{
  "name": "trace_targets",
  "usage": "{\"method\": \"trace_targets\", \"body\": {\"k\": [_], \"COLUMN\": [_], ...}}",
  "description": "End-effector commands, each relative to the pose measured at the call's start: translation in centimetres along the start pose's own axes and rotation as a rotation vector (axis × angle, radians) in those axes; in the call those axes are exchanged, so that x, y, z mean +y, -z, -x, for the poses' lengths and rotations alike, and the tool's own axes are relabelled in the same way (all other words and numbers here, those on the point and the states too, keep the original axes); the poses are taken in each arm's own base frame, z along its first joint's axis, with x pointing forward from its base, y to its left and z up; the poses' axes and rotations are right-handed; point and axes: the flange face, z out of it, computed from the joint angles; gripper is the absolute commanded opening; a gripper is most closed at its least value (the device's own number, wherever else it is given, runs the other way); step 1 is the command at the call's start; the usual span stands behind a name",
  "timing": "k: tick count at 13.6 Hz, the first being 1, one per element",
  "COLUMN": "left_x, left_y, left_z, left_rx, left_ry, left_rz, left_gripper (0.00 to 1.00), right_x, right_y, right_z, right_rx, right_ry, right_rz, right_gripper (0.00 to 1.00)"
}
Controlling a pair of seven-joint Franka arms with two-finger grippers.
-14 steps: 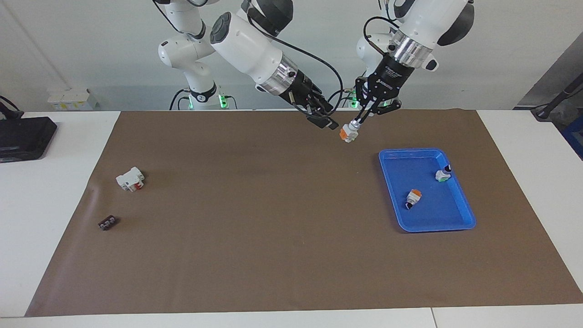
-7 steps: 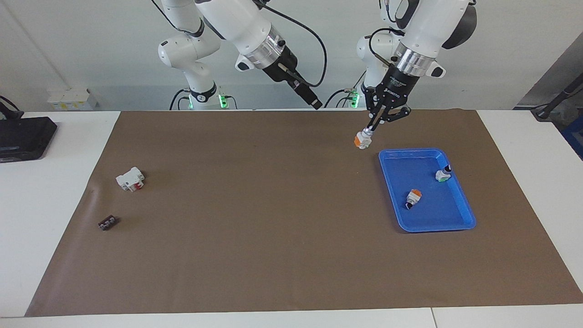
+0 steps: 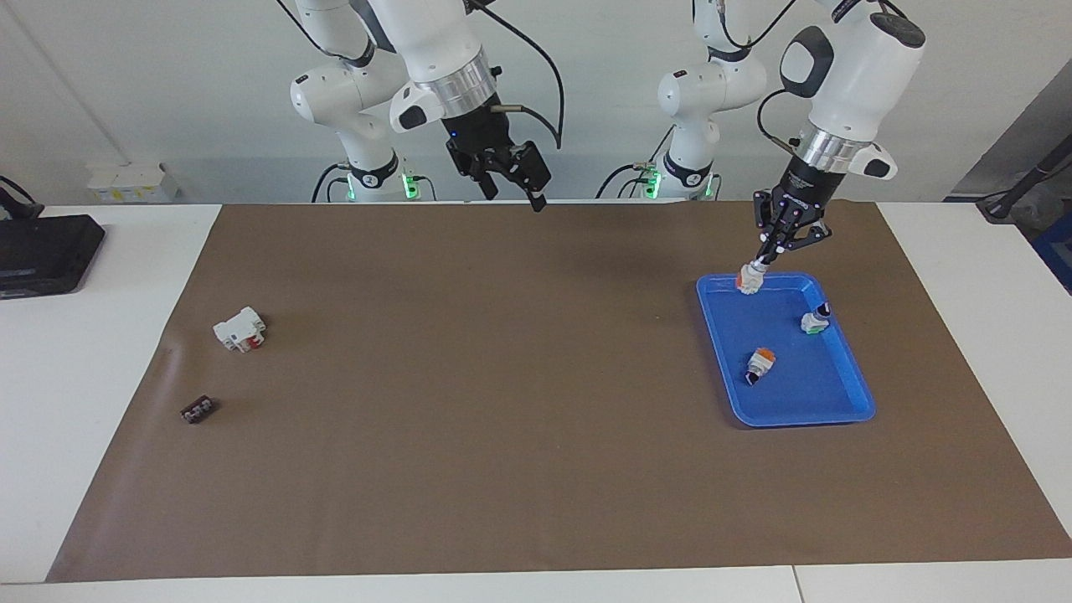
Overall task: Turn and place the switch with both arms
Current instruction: 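Lower the switch into the blue tray with the left gripper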
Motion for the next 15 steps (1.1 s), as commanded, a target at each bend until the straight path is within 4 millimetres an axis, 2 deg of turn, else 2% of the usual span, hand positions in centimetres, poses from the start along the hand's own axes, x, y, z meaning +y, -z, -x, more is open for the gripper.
{"method": "trace_targets", "body": {"k": [1, 3, 4, 6, 8, 9, 11, 12, 15], "left_x": [0.7, 2.1, 2.9, 4.0, 4.8, 5.0, 5.6, 5.6, 5.0], "left_y": [-1.5, -4.0, -6.0, -9.7, -11.3, -11.5, -11.5, -11.5, -12.3], "left_z": [-2.9, -3.8, -4.1, -5.0, -6.4, -6.7, -8.6, -8.7, -8.0], "left_rx": [0.032, 0.029, 0.024, 0.014, 0.018, 0.020, 0.025, 0.032, 0.127], "left_ry": [-0.252, -0.466, -0.554, -0.677, -0.790, -0.893, -1.042, -1.129, -1.391], "left_rz": [0.035, 0.034, 0.028, 0.012, 0.011, 0.007, 0.002, -0.007, -0.114], "left_gripper": [0.00, 0.00, 0.00, 0.00, 0.00, 0.00, 0.00, 0.00, 0.00], "right_x": [2.9, 5.8, 7.2, 10.2, 14.4, 16.7, 21.0, 22.4, 23.7], "right_y": [0.4, 1.1, 1.7, 3.3, 6.4, 8.0, 10.2, 10.7, 11.4], "right_z": [-3.6, -7.6, -9.4, -13.0, -15.8, -16.6, -17.7, -18.2, -18.2], "right_rx": [0.095, 0.104, 0.105, 0.115, 0.130, 0.117, 0.066, 0.048, 0.026], "right_ry": [0.216, 0.407, 0.480, 0.536, 0.533, 0.536, 0.519, 0.498, 0.488], "right_rz": [0.117, 0.189, 0.198, 0.208, 0.215, 0.228, 0.257, 0.266, 0.373], "right_gripper": [1.00, 1.00, 1.00, 1.00, 1.00, 1.00, 1.00, 1.00, 1.00]}}
